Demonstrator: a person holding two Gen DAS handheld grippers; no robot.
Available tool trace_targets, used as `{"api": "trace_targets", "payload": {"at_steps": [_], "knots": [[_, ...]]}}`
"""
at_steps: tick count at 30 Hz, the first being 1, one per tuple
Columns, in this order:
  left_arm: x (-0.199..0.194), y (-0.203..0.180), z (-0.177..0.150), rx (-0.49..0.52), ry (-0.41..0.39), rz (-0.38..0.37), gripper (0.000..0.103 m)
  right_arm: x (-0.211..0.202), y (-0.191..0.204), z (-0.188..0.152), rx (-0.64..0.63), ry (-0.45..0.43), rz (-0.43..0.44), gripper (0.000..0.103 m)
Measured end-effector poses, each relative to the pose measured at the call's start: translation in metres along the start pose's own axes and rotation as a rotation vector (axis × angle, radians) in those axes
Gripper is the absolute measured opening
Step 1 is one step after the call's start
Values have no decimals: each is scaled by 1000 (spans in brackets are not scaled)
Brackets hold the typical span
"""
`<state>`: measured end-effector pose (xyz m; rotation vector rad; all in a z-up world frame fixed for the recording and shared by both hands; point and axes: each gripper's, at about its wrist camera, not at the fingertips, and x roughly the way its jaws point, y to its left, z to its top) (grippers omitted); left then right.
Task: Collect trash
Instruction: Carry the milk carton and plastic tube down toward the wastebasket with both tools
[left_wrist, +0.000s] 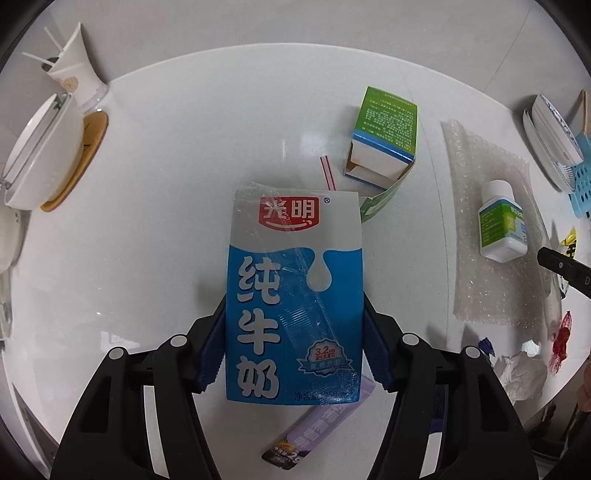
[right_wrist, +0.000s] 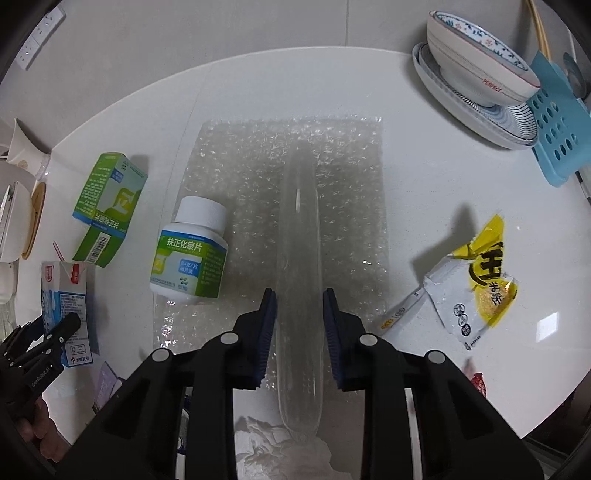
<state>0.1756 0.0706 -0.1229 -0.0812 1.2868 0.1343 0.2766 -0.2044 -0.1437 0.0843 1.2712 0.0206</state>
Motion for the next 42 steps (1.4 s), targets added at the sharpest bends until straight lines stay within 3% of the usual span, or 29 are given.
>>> {"api": "trace_targets", "payload": {"at_steps": [9, 23, 42], "knots": [[-36, 2, -20, -36, -57, -38, 62, -37, -16, -19, 21, -66, 27, 25], [-94, -13, -65, -47, -128, -83, 62, -120, -17, -80, -41, -217, 56, 25], [-130, -52, -135, -24, -173, -129, 62, -159, -36, -154, -51, -288, 97, 25]]}}
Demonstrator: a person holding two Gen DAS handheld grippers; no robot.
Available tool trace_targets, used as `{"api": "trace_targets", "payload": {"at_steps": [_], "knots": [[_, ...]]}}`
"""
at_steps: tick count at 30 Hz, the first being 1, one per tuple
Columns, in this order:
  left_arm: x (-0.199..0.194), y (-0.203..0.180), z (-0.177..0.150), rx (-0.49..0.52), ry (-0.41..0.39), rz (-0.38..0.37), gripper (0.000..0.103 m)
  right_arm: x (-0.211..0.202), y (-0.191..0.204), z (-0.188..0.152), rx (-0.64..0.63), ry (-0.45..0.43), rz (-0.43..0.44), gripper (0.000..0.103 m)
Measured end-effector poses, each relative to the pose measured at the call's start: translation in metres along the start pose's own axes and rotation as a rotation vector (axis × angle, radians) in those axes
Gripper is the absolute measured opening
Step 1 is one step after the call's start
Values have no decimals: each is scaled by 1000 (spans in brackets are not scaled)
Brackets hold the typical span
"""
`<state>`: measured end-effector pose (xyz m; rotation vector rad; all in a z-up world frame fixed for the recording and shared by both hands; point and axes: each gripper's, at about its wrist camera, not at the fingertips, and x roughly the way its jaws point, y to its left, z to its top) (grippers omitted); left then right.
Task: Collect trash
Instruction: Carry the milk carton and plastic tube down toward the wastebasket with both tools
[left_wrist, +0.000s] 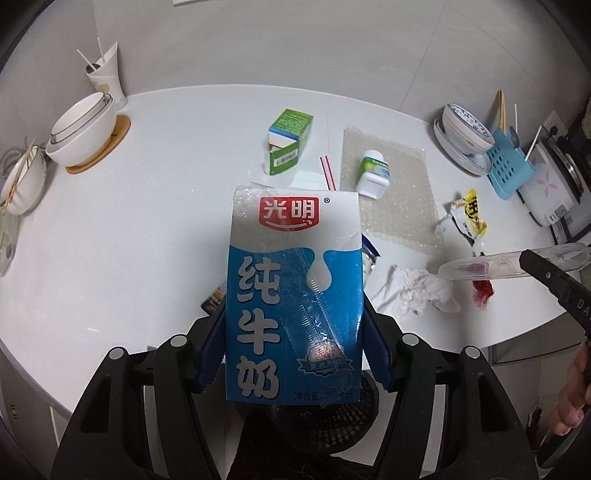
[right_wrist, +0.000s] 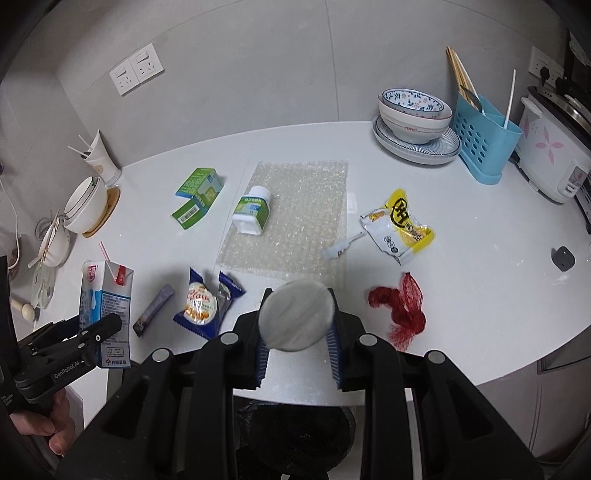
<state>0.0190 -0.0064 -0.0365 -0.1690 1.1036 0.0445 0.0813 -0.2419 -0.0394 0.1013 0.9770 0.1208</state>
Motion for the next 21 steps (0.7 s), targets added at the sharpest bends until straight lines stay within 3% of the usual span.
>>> {"api": "trace_targets", "payload": {"at_steps": [21], "knots": [[0, -31, -84, 21, 26, -23, 62, -20, 2, -93, -109, -9, 37, 25]]}}
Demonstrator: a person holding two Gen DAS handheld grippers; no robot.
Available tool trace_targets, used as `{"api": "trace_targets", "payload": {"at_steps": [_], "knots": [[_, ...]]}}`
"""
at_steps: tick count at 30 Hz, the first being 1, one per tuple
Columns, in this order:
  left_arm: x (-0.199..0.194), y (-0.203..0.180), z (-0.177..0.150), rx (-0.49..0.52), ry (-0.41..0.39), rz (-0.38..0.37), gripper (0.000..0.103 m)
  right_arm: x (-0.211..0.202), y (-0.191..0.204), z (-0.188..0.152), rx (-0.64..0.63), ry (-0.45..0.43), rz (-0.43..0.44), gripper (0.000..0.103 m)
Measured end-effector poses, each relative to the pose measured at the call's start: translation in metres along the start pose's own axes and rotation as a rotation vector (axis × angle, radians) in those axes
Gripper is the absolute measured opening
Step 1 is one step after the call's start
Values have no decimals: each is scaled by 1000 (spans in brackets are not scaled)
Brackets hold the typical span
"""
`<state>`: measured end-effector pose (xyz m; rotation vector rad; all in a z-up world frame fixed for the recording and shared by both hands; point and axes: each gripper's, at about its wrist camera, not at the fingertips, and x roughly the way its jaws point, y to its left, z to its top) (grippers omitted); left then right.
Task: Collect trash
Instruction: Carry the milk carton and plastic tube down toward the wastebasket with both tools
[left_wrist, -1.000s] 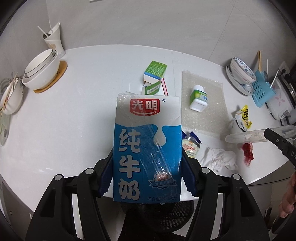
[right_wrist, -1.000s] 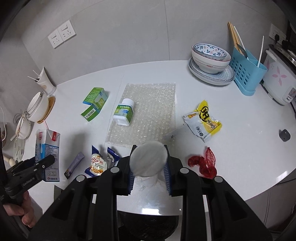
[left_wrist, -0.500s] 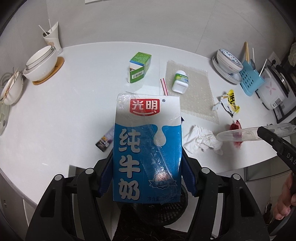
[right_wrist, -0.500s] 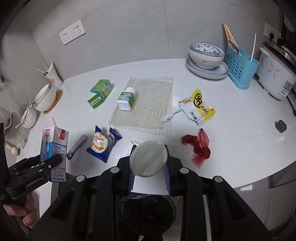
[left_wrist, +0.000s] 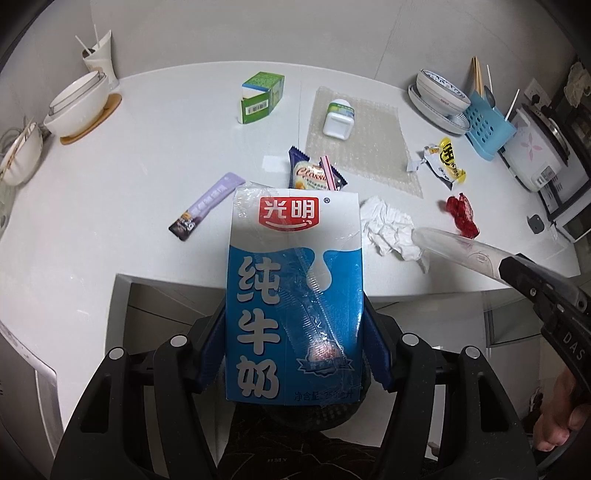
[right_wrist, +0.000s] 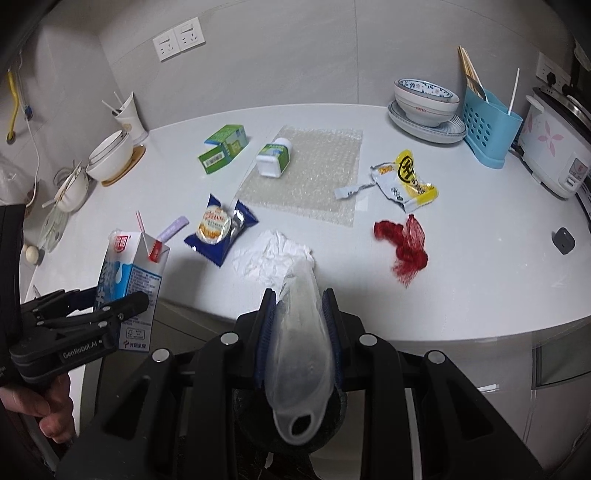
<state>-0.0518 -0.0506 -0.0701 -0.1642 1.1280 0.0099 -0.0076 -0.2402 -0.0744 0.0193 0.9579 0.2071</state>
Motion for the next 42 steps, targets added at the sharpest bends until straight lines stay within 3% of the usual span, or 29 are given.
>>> {"api": "trace_targets", "payload": {"at_steps": [25, 29, 42], "knots": [[47, 1, -69, -19, 33, -19, 62, 26, -8, -91, -50, -9, 25, 25], [61, 1, -77, -21, 40, 12, 62, 40, -9, -104, -65, 11, 19, 25], [98, -1, -99, 5, 53, 3, 62, 77, -18, -130, -50, 91, 29, 25]]}}
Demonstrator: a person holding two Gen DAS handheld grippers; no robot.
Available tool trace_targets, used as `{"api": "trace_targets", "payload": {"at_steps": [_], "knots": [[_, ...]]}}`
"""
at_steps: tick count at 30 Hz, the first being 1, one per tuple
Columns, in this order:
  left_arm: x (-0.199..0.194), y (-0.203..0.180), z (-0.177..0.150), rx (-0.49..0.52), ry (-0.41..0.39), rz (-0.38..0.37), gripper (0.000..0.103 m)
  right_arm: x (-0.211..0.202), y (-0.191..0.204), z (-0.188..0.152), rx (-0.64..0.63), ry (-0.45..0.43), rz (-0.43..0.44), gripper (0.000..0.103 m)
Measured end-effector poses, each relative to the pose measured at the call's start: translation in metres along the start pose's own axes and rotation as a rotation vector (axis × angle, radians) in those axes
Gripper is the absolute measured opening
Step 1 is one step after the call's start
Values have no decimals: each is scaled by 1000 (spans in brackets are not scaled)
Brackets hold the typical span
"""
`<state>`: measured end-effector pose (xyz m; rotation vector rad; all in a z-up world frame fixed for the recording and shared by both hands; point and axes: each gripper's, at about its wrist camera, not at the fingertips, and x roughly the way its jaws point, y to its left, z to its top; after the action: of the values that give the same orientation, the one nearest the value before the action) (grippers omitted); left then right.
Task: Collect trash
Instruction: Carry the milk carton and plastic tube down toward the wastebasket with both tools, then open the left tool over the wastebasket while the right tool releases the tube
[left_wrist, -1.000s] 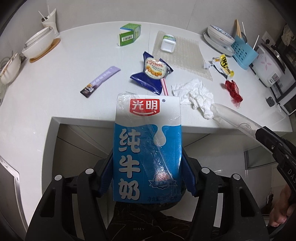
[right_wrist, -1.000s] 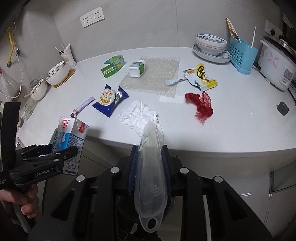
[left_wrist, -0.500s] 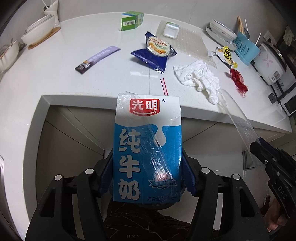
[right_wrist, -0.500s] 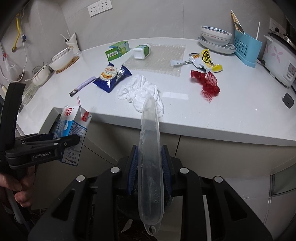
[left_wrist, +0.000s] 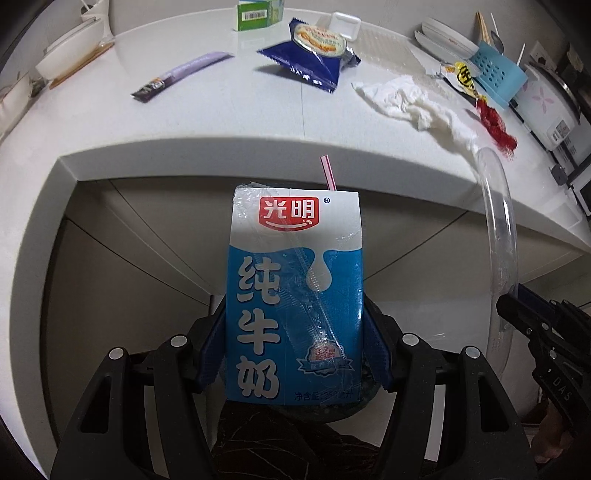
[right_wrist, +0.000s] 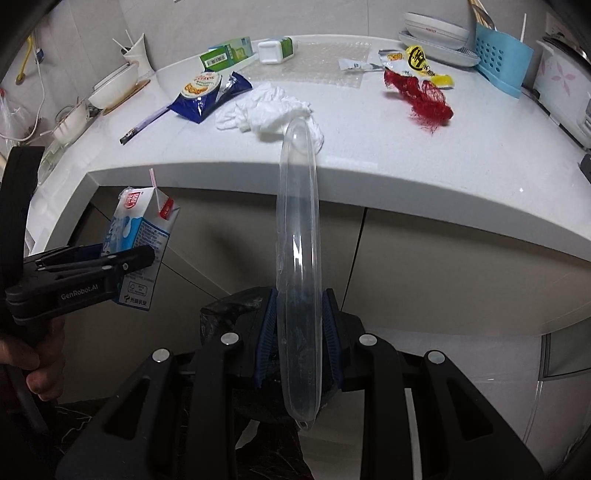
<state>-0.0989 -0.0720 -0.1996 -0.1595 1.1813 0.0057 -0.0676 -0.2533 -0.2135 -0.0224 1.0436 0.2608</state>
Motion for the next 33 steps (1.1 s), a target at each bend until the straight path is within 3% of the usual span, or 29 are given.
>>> {"api": "trace_targets", "payload": {"at_steps": [21, 33], "knots": [[38, -25, -28, 107, 66, -37, 62, 13, -3, -32, 20, 67, 18, 25], [69, -37, -23, 166, 118, -45, 62, 28, -2, -48, 33, 128, 10, 23]]}}
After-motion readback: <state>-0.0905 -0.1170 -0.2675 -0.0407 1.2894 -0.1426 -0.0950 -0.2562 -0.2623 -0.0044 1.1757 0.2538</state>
